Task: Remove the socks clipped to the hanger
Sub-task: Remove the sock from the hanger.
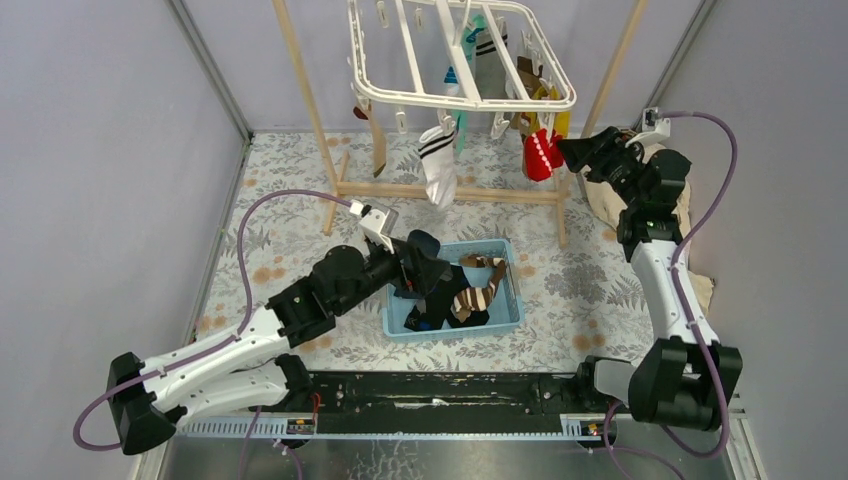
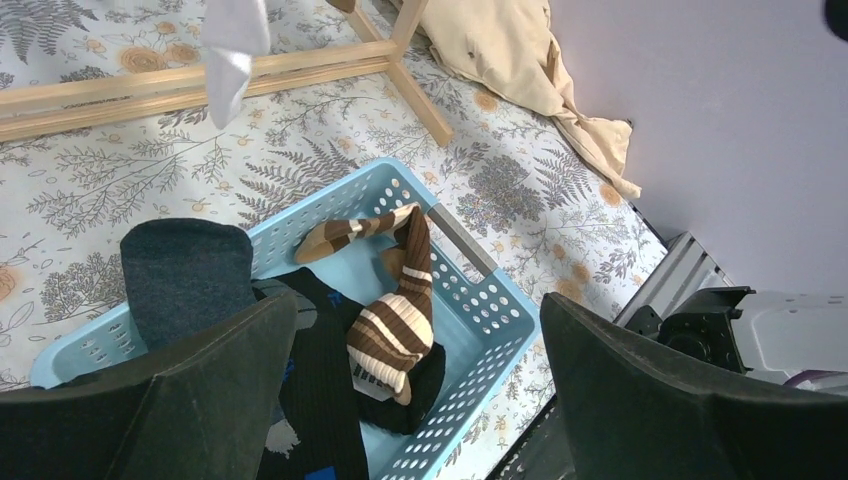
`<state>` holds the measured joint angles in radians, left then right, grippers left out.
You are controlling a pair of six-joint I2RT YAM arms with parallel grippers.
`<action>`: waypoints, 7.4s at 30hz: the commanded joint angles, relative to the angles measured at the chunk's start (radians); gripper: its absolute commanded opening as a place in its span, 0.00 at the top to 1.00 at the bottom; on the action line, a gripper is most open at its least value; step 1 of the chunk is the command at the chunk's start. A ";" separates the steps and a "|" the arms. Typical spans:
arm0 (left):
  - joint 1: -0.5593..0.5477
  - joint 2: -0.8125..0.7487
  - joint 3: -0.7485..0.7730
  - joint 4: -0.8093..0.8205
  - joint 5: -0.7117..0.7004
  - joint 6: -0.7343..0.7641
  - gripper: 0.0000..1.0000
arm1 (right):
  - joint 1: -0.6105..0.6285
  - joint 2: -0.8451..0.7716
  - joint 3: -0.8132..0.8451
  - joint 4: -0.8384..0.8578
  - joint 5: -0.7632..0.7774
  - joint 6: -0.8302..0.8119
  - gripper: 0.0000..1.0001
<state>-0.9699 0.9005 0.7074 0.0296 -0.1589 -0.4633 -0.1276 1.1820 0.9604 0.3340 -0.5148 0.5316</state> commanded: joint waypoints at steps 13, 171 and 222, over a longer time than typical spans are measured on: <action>-0.013 0.039 0.082 -0.022 0.022 0.030 0.01 | -0.014 0.149 0.012 0.427 -0.443 0.192 0.34; 0.177 0.408 0.269 0.421 0.381 -0.097 0.84 | 0.307 -0.281 -0.137 -0.434 -0.013 -0.008 0.04; 0.346 0.568 0.190 0.956 0.847 -0.772 0.66 | 0.307 -0.393 -0.091 -0.204 -0.118 0.018 0.09</action>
<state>-0.6319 1.4784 0.9203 0.8970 0.6563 -1.1995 0.1722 0.7719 0.8211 -0.0494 -0.5808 0.5224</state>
